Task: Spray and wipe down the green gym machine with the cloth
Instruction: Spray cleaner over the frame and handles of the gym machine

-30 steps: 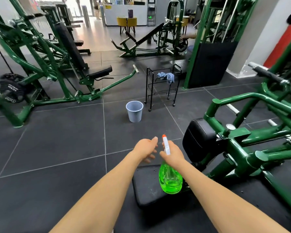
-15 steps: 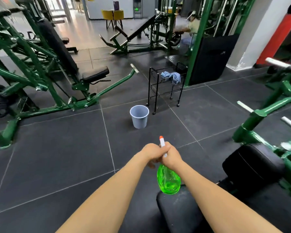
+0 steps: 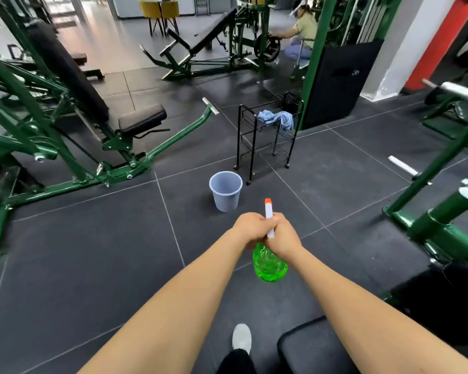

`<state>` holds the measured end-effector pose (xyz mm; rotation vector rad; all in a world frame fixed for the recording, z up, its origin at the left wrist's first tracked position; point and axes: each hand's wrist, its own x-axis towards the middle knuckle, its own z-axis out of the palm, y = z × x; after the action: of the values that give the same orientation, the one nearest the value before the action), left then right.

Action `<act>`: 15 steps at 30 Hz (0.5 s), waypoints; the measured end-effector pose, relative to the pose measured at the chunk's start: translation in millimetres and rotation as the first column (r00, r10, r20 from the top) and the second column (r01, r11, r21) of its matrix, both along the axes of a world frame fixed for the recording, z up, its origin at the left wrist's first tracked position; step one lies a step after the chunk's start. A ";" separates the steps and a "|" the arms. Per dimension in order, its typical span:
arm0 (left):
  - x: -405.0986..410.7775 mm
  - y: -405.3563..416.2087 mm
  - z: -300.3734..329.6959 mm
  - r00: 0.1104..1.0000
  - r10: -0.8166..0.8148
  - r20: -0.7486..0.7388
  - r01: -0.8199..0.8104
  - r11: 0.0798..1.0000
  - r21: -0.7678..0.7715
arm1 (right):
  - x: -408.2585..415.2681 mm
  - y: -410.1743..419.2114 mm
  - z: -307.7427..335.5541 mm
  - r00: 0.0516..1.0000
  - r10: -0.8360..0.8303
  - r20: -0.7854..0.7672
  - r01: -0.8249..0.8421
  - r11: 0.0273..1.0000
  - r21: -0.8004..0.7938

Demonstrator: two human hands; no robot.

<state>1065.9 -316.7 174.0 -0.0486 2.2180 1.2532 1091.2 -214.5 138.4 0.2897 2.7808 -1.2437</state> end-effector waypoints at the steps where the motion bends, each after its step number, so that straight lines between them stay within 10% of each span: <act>1: -11.3 -0.7 -1.3 1.000 0.007 -0.003 -0.007 1.000 0.003 | -11.6 0.3 -0.9 1.000 0.001 0.003 -0.001 1.000 0.002; 15: -273.2 36.0 -7.5 0.987 -0.114 -0.116 0.075 0.951 -0.299 | -240.8 75.7 -26.5 0.967 0.005 0.254 -0.024 0.997 0.072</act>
<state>792.6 -280.7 166.5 0.0262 2.4751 0.8886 850.4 -138.8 112.0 0.4027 2.6072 -1.0195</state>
